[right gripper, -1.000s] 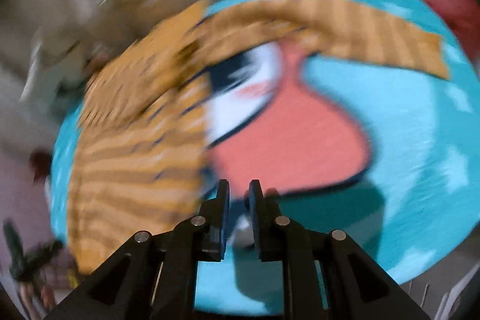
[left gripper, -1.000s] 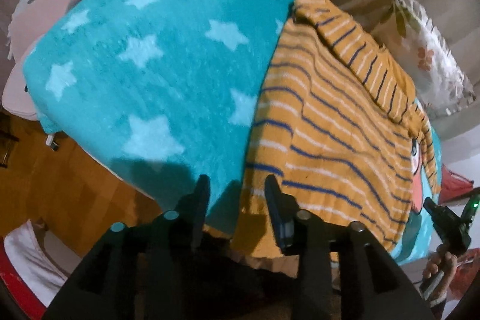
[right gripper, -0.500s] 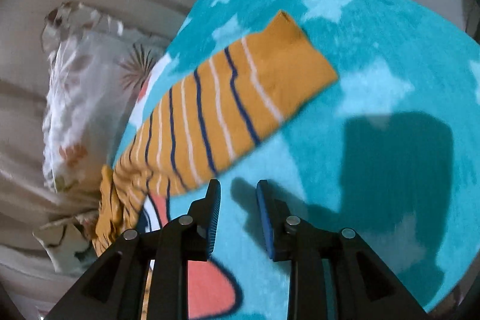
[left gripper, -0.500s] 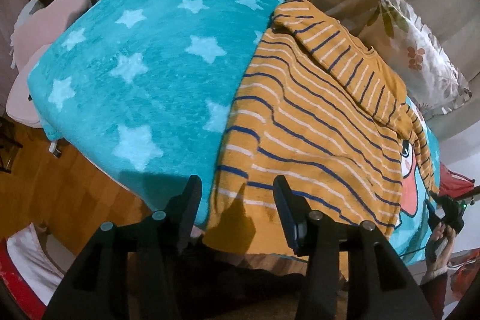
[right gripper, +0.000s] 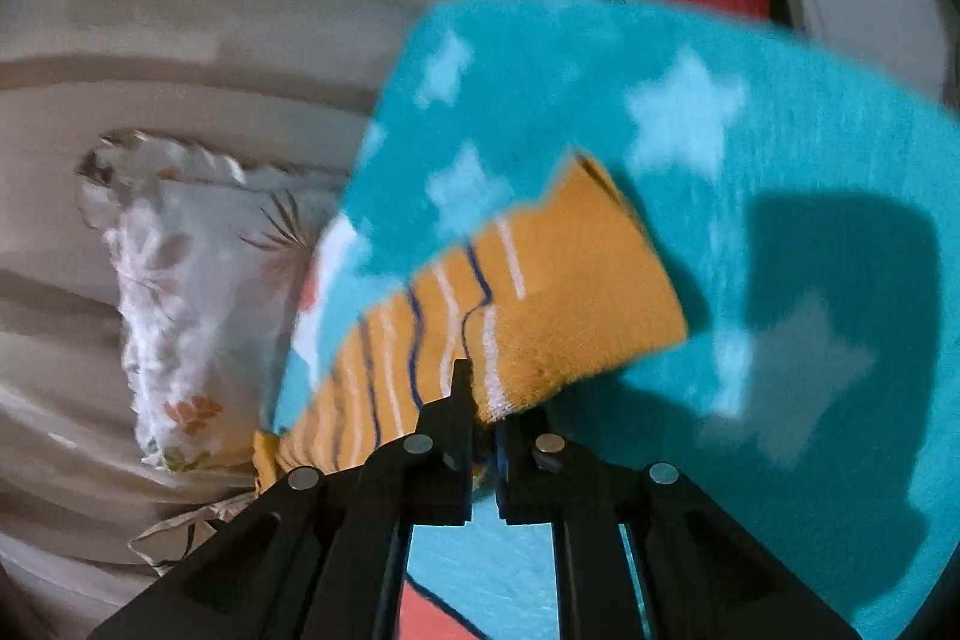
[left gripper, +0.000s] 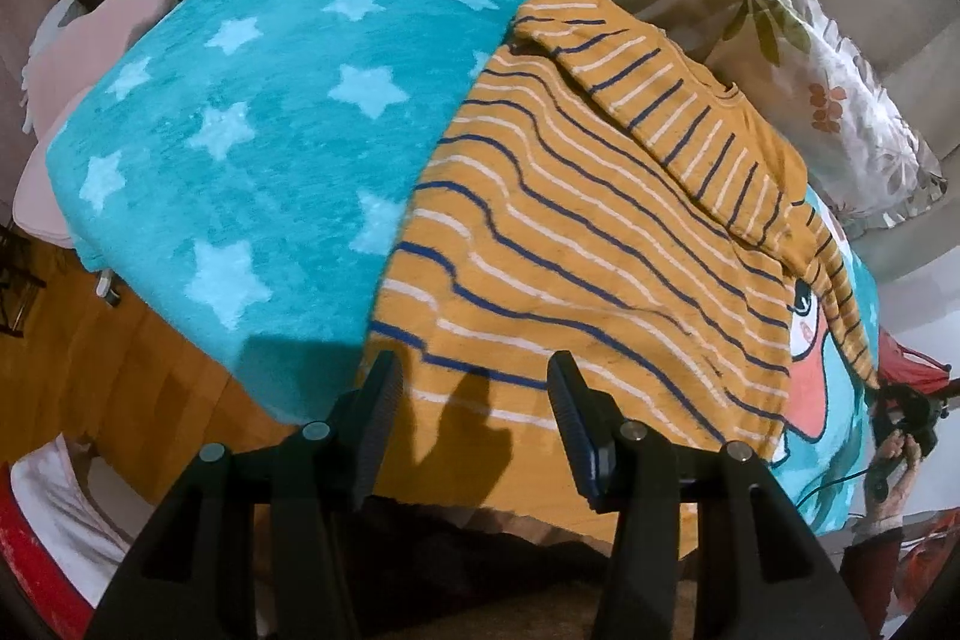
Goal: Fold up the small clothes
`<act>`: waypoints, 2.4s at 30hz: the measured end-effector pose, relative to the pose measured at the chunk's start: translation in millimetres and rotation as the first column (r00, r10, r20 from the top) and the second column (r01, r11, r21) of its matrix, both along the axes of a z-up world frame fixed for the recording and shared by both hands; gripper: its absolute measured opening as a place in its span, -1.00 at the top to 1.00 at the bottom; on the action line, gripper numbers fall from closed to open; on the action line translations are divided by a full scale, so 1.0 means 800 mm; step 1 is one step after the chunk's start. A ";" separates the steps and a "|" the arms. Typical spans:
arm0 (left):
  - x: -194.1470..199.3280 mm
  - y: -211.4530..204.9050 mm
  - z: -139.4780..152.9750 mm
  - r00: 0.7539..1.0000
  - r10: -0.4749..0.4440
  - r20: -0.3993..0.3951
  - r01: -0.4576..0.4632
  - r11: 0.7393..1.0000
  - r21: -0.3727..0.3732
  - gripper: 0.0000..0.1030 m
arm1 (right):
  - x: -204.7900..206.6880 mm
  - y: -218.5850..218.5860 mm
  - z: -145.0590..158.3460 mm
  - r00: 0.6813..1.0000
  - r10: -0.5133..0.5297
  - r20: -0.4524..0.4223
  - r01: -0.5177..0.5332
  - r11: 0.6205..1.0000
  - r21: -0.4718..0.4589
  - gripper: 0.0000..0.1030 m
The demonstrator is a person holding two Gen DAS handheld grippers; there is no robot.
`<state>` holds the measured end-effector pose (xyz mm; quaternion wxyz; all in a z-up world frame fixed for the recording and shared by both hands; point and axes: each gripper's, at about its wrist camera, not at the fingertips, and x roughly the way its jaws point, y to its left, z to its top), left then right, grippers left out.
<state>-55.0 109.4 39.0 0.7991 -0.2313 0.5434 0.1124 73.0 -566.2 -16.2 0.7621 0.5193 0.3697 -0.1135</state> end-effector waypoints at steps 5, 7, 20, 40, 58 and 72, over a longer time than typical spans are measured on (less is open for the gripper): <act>0.012 -0.014 -0.005 0.999 -0.035 -0.003 0.035 0.999 -0.015 0.04 | 0.007 -0.028 0.064 0.999 -0.025 0.043 0.031 0.991 -0.130 0.89; 0.017 -0.018 -0.008 0.999 -0.048 -0.004 0.048 0.999 -0.022 0.04 | 0.013 -0.029 0.077 0.999 -0.014 0.044 0.021 0.988 -0.150 0.89; 0.024 -0.003 -0.023 0.997 -0.074 -0.003 0.073 0.994 -0.082 0.04 | 0.075 0.076 0.162 0.976 0.206 0.066 -0.176 0.934 -0.312 0.89; -0.008 0.149 -0.028 0.998 0.029 0.047 -0.022 0.991 -0.133 -0.13 | 0.198 0.528 0.146 0.697 0.714 -0.071 -0.673 0.616 -0.409 0.89; -0.011 0.226 -0.066 0.998 0.061 0.008 -0.058 0.980 -0.192 -0.13 | 0.214 0.752 0.025 0.420 0.830 -0.368 -0.878 0.269 -0.395 0.51; 0.159 0.161 -0.011 0.958 -0.225 0.179 0.249 0.960 -0.126 -0.20 | 0.144 0.681 0.056 0.547 0.805 -0.229 -0.822 0.466 -0.327 0.30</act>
